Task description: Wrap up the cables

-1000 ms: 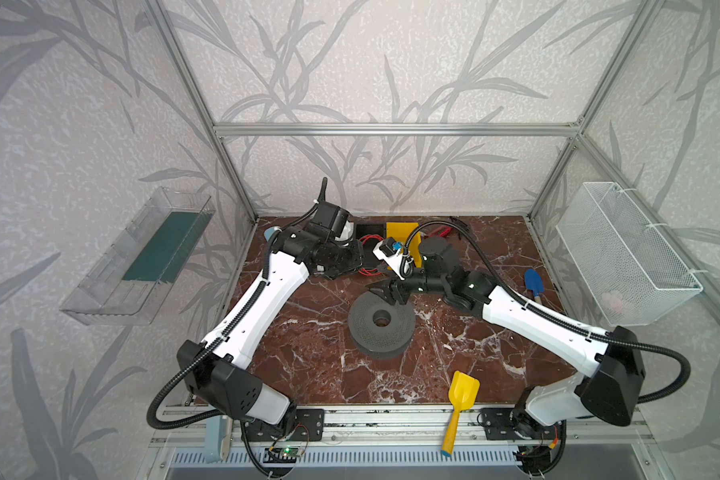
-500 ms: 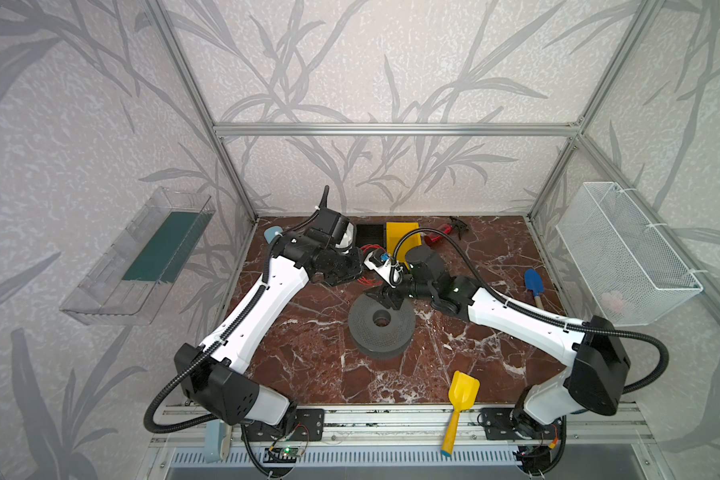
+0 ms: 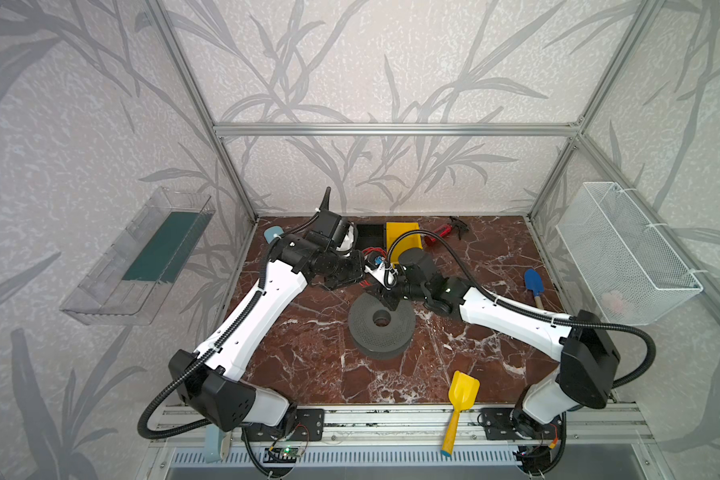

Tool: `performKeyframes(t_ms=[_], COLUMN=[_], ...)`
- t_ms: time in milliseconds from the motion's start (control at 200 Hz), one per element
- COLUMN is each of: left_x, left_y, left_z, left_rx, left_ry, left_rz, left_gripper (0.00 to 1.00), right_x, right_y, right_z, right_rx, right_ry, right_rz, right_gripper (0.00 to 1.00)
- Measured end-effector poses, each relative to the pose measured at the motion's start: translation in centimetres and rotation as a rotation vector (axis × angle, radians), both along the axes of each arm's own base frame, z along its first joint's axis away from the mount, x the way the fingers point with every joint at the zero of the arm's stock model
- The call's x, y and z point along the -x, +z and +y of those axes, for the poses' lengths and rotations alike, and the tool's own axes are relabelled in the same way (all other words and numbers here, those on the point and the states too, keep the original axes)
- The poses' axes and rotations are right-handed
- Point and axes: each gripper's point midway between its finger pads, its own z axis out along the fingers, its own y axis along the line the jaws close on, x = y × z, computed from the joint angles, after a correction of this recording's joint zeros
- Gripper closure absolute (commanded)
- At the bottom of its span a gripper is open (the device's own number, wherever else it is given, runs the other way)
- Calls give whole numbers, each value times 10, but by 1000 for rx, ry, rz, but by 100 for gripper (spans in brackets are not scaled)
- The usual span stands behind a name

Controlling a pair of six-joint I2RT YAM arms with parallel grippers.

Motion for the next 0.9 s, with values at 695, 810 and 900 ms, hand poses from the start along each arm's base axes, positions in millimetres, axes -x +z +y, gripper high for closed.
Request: performKeyframes(t_ms=[695,810,900], left_x=[-5,-4,-4], left_y=[6,16,28], left_z=[0,3,7], left_rx=[13,18,18], left_ry=[0,3,6], left_rz=[-54,-95,-137], left_gripper=[61,48,44], right_x=[9,14,21], right_y=[6,18,28], right_z=[-3,-6,-8], right_rx=[1,-26,-51], right_ry=[-4,-6,7], right_rz=[27,30,26], right_gripper=[100,100,100])
